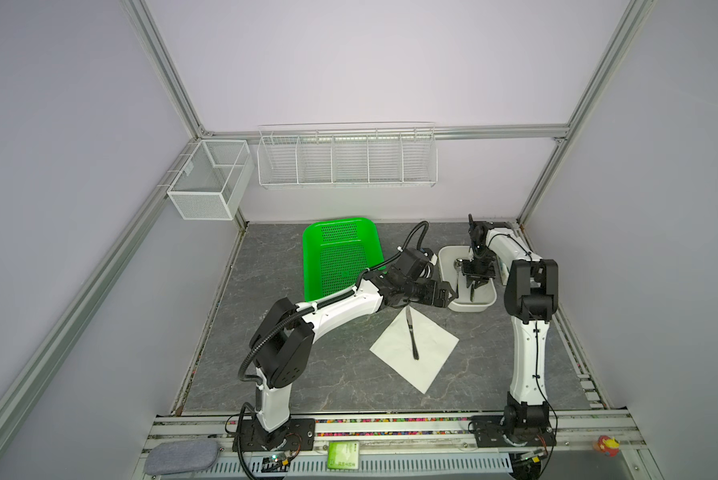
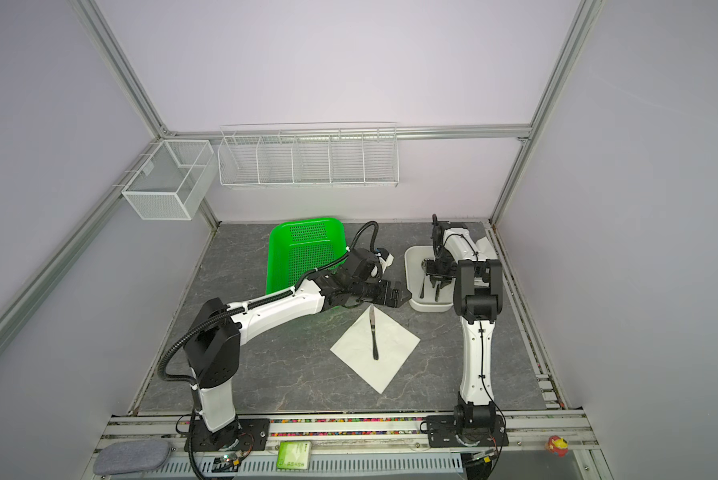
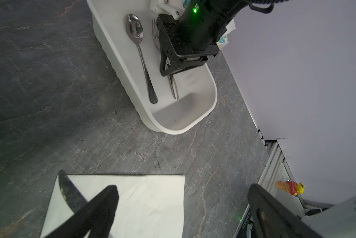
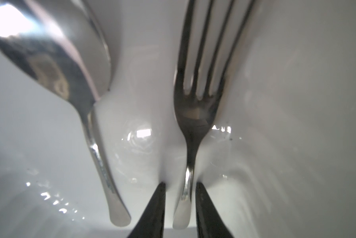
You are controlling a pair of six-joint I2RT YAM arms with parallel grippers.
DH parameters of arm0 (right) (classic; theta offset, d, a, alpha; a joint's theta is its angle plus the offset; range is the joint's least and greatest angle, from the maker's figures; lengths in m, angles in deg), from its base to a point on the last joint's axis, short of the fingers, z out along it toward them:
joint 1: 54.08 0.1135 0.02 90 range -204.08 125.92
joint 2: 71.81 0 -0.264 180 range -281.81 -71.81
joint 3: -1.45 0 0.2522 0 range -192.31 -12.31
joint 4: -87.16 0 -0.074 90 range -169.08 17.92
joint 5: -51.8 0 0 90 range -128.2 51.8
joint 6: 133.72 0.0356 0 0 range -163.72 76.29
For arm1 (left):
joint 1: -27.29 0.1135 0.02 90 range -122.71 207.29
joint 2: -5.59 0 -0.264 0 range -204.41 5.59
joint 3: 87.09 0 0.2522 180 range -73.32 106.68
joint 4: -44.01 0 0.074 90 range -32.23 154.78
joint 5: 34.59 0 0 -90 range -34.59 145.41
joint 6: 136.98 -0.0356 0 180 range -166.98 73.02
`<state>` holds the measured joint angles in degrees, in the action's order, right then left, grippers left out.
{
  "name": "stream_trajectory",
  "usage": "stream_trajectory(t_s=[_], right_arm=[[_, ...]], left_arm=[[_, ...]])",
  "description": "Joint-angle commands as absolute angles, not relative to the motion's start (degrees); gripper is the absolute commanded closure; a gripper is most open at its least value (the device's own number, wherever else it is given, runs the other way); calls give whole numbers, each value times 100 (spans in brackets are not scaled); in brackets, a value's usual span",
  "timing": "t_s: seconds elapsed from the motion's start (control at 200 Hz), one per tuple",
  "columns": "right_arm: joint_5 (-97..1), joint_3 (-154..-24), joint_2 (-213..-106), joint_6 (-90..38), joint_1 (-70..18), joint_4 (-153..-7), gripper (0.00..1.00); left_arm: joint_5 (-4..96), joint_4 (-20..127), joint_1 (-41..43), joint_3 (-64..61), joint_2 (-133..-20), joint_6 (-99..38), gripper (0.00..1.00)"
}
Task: Place the utensils on the paper napkin and roll it up
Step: 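Lower the right gripper onto the silver fork while the left gripper reaches toward the tray, then close the right gripper on the fork handle in the tray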
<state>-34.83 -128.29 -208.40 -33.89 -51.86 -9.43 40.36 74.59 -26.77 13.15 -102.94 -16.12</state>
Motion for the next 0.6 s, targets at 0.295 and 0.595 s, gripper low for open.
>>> stream_trajectory(t_s=[0.295,0.595], right_arm=[[-3607,-13119,-21540,-3446,-5239,-765,80],[-3589,-13264,-20994,-3538,-5236,-592,84]], left_arm=[[4148,7738,-2703,1258,-10053,-1743,1],[4278,7791,-2702,1237,-9929,-1829,1]])
